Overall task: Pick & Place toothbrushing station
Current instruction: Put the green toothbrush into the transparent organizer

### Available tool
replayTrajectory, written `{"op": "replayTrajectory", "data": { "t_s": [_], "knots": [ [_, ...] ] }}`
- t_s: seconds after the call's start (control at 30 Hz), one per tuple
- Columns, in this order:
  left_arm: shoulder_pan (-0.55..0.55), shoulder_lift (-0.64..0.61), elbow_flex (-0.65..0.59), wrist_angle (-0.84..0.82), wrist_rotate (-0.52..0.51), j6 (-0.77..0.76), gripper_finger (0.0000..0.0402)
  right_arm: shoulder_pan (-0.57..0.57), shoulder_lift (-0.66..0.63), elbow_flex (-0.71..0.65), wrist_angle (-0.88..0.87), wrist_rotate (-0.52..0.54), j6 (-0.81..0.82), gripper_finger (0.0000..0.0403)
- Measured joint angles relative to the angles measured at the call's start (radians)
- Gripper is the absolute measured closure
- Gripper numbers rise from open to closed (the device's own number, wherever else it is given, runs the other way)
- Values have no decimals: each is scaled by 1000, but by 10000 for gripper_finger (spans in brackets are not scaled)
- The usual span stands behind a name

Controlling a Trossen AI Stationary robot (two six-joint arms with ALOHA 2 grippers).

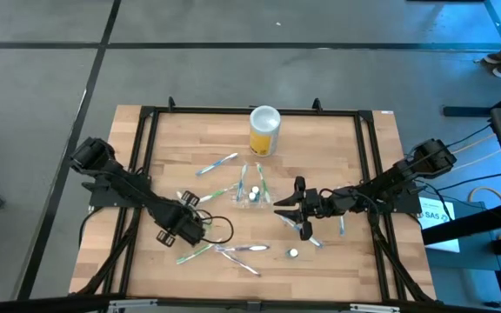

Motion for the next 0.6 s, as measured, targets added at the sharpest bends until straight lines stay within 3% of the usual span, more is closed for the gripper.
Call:
{"op": "replayTrajectory", "data": {
  "t_s": [0.13,0.33,0.47,0.6],
  "knots": [
    [-25,-7,75,-66,-109,-53,379,0,0,0,0,0,-1,302],
    [-99,-131,94,82,-292,-100,379,0,0,0,0,0,-11,311],
    [-160,-248,91,287,-481,-68,379,0,0,0,1,0,-11,308],
    [-198,-359,18,629,-605,93,379,0,0,7,0,-33,-20,296]
  ]
}}
